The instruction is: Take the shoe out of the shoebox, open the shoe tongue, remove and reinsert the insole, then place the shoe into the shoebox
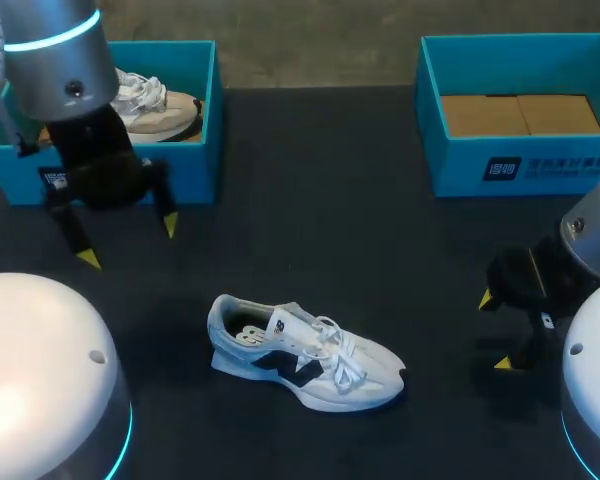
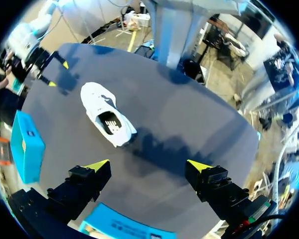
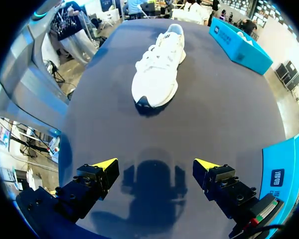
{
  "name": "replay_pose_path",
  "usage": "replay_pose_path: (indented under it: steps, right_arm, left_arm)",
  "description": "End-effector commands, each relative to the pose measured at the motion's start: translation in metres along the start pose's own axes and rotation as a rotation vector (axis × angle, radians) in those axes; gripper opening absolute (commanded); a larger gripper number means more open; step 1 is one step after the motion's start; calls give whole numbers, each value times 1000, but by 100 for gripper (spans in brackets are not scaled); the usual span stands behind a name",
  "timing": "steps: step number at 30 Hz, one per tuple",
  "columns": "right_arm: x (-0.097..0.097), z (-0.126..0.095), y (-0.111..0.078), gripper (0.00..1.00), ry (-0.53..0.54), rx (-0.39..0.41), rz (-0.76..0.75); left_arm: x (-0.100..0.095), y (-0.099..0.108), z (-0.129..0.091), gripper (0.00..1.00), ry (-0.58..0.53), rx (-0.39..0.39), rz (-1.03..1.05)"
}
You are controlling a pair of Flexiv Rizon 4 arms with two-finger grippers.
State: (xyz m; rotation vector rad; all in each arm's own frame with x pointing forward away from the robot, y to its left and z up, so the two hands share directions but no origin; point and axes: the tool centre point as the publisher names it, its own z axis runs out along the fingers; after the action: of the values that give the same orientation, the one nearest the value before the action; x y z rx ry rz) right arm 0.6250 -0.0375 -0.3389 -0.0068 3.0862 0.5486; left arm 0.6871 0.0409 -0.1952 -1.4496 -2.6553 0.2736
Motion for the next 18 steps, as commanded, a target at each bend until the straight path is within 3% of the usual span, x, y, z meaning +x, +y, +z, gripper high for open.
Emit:
replay_pose_path:
  steps: [1,3,18]
  right_arm:
    - [2,0,1,100,-4,5,1]
    - [2,0,1,100,-4,5,1]
    - [2,0,1,100,-4,5,1]
  left_arm:
    - [8,9,4,100,-6,45,-72]
    - [11,13,7,100,-7,78,-123]
    - [17,14,7,100,-15,68,-139]
